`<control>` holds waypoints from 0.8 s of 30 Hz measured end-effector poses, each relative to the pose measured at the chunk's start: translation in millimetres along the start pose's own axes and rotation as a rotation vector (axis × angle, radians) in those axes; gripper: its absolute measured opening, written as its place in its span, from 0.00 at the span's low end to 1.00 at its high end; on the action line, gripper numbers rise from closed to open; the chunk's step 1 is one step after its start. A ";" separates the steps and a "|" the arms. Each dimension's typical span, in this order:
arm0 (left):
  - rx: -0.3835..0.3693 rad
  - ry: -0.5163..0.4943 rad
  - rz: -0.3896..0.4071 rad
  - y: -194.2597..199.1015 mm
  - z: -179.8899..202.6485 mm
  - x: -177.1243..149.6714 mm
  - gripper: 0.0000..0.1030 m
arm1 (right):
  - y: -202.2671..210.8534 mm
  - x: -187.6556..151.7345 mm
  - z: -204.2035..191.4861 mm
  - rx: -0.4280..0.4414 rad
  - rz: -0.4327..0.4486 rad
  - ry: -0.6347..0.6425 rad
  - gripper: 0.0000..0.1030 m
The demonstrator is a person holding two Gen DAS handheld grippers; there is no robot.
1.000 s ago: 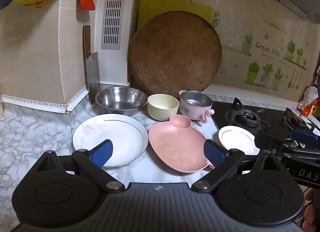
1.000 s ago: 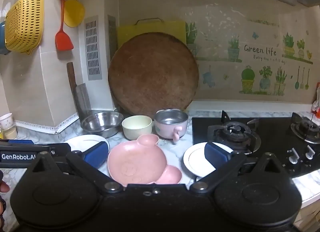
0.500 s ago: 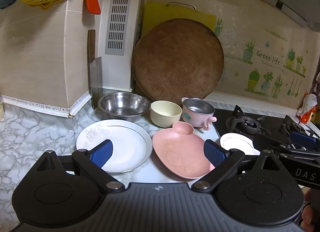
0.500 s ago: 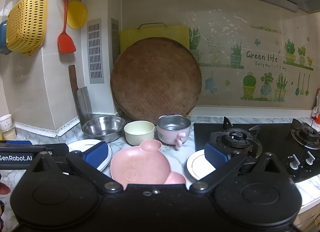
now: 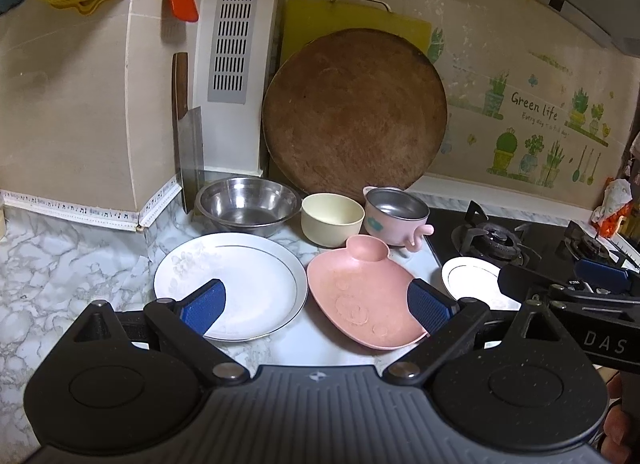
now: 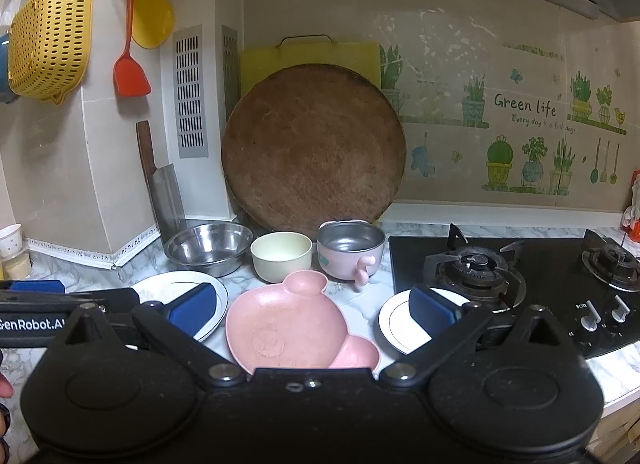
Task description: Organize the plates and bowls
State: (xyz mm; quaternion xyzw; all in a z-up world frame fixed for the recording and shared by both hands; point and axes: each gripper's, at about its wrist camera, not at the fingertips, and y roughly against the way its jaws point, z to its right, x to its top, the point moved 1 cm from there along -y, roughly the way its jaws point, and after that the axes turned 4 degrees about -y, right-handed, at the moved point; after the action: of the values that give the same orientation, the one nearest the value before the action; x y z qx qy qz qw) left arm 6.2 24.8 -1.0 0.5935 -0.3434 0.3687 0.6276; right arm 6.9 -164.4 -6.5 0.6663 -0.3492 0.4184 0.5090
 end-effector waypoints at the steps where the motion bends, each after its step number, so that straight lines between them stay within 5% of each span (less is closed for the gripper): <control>1: 0.001 0.000 -0.004 -0.5 -0.8 0.1 0.95 | -0.3 0.0 -0.9 0.000 -0.004 0.001 1.00; 24: -0.006 -0.018 -0.121 -16.2 5.4 2.7 0.95 | -12.1 -4.7 2.5 -0.035 -0.127 -0.018 1.00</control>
State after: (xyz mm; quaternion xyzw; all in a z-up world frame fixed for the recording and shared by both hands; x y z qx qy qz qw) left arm 21.7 19.2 -6.3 0.6148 -0.3135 0.3236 0.6473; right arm 16.3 -163.7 -15.8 0.6819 -0.3180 0.3731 0.5428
